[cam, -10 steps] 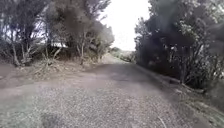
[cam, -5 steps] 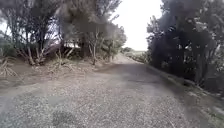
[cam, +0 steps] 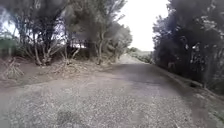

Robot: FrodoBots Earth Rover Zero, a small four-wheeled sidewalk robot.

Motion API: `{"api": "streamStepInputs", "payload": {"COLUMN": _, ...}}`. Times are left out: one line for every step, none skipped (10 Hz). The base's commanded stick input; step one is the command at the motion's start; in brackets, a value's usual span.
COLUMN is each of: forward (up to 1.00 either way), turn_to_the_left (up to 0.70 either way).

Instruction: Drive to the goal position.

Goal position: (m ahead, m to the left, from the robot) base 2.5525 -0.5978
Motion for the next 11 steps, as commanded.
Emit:
{"api": "streamStepInputs", "payload": {"forward": 0.0, "turn_to_the_left": 0.04}}
{"api": "streamStepInputs", "payload": {"forward": 0.0, "turn_to_the_left": 0.05}}
{"api": "streamStepInputs", "payload": {"forward": 0.0, "turn_to_the_left": 0.05}}
{"api": "streamStepInputs", "payload": {"forward": 0.0, "turn_to_the_left": 0.05}}
{"api": "streamStepInputs", "payload": {"forward": 0.0, "turn_to_the_left": 0.05}}
{"api": "streamStepInputs", "payload": {"forward": 0.0, "turn_to_the_left": 0.05}}
{"api": "streamStepInputs", "payload": {"forward": 0.0, "turn_to_the_left": 0.04}}
{"api": "streamStepInputs", "payload": {"forward": 0.0, "turn_to_the_left": 0.04}}
{"api": "streamStepInputs", "payload": {"forward": 0.0, "turn_to_the_left": 0.04}}
{"api": "streamStepInputs", "payload": {"forward": 0.0, "turn_to_the_left": 0.04}}
{"api": "streamStepInputs", "payload": {"forward": 0.0, "turn_to_the_left": 0.04}}
